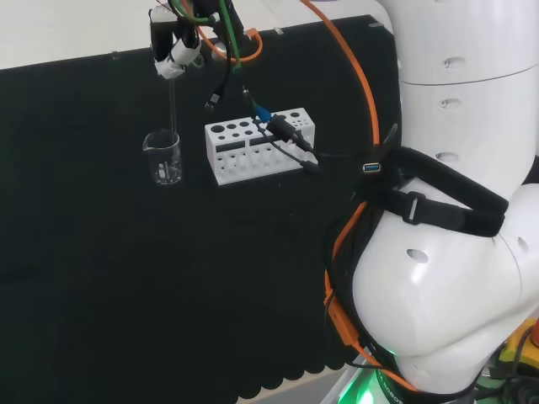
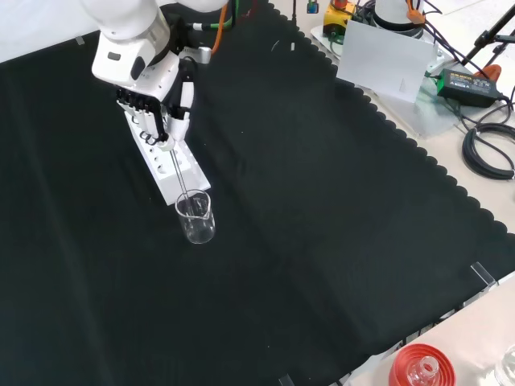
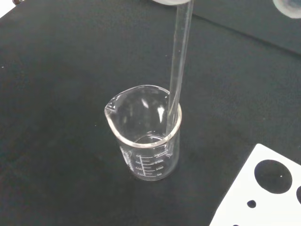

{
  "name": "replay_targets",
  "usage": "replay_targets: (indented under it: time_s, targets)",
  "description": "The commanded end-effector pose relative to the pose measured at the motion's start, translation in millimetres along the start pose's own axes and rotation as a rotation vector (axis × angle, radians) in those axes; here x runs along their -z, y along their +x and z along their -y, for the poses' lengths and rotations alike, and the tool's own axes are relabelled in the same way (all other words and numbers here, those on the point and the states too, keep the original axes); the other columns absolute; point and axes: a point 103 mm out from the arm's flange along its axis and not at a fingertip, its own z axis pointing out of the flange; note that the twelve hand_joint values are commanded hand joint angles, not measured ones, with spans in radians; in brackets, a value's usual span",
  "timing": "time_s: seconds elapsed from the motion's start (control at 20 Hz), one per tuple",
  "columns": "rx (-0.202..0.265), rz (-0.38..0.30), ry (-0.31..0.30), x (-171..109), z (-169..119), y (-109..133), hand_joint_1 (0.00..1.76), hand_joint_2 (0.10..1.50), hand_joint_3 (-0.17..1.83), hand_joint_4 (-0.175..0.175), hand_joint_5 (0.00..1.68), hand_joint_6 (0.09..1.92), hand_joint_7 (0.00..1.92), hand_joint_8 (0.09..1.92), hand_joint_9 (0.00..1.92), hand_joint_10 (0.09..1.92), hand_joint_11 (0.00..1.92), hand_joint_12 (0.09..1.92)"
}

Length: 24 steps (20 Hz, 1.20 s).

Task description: Stir in the beaker to the left of the white test tube rack with the glass rod.

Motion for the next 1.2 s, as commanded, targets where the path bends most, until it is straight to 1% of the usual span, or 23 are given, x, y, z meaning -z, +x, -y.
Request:
replay_targets:
  time_s: [0.05,0.35,0.55,0.7,0.9,1.2]
  targets:
    - [0.028,-0.005,-0.016,2.3,-3.8,20.2,1.33,1.06,-0.17,-0.175,1.28,0.36,1.39,0.55,1.81,0.25,1.67,0.47]
    - [0.054,-0.012,-0.024,2.8,-14.8,34.9,1.33,1.06,-0.17,-0.175,1.28,0.36,1.39,0.56,1.81,0.25,1.67,0.47]
    - [0.055,-0.011,-0.025,4.2,-17.6,34.7,1.33,1.06,-0.17,-0.175,1.28,0.36,1.39,0.56,1.81,0.25,1.67,0.47]
    - [0.055,-0.021,-0.038,6.7,-15.5,32.2,1.33,1.06,-0.17,-0.175,1.27,0.36,1.39,0.56,1.81,0.25,1.67,0.47]
    - [0.066,-0.025,-0.052,10.1,-8.3,33.6,1.33,1.06,-0.17,-0.175,1.27,0.36,1.39,0.56,1.81,0.25,1.67,0.47]
    - [0.064,-0.023,-0.053,12.1,-2.9,33.2,1.33,1.06,-0.17,-0.175,1.27,0.36,1.39,0.56,1.81,0.25,1.67,0.47]
